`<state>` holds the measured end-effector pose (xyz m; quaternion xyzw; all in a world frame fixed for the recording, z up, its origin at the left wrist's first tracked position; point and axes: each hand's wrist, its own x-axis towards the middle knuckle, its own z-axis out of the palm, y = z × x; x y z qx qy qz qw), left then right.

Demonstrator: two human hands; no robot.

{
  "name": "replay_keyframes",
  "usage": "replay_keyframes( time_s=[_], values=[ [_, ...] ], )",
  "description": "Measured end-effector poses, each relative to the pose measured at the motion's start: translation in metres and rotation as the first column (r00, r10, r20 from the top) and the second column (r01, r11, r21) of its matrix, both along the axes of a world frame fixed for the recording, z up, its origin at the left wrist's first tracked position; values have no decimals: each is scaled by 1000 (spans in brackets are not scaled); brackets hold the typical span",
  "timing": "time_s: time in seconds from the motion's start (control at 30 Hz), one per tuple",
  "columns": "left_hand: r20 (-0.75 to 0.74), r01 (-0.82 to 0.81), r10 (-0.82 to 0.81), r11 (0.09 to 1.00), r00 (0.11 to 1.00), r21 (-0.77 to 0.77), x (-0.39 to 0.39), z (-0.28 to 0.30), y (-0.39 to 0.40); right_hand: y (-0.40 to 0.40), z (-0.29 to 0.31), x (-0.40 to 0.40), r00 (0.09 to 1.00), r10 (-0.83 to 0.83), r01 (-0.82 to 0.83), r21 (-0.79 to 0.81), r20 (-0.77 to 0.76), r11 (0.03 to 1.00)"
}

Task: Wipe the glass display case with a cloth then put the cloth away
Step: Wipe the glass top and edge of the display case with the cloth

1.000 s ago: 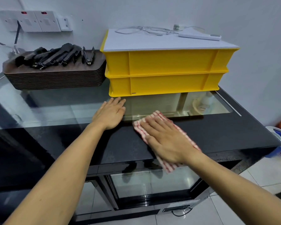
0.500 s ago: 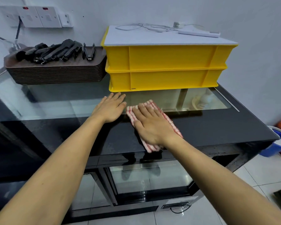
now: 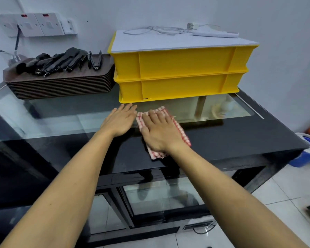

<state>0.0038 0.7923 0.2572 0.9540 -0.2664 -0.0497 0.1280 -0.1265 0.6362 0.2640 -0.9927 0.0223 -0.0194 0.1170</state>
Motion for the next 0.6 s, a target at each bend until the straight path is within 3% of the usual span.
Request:
replay_keyframes(
  time_s=[0.1, 0.17, 0.33, 0.47, 0.6],
  values=[
    [-8, -22, 22, 998, 1000, -60, 1, -1, 1, 6, 2, -45, 990, 138, -138, 15, 6, 990],
    [-12, -37, 36, 995, 999, -94, -1, -2, 0, -21, 3, -64, 990, 141, -141, -13, 2, 990],
    [18, -28, 29, 997, 999, -75, 0, -4, 0, -107, 4, -19, 992, -126, 125, -40, -25, 991],
    [17, -29, 30, 997, 999, -67, 1, -4, -1, -80, 3, 31, 960, -280, 280, 3, -25, 960],
    [3, -37, 37, 998, 999, -60, 1, -1, -3, -15, 4, -6, 996, 83, -83, -8, -27, 997]
  ],
)
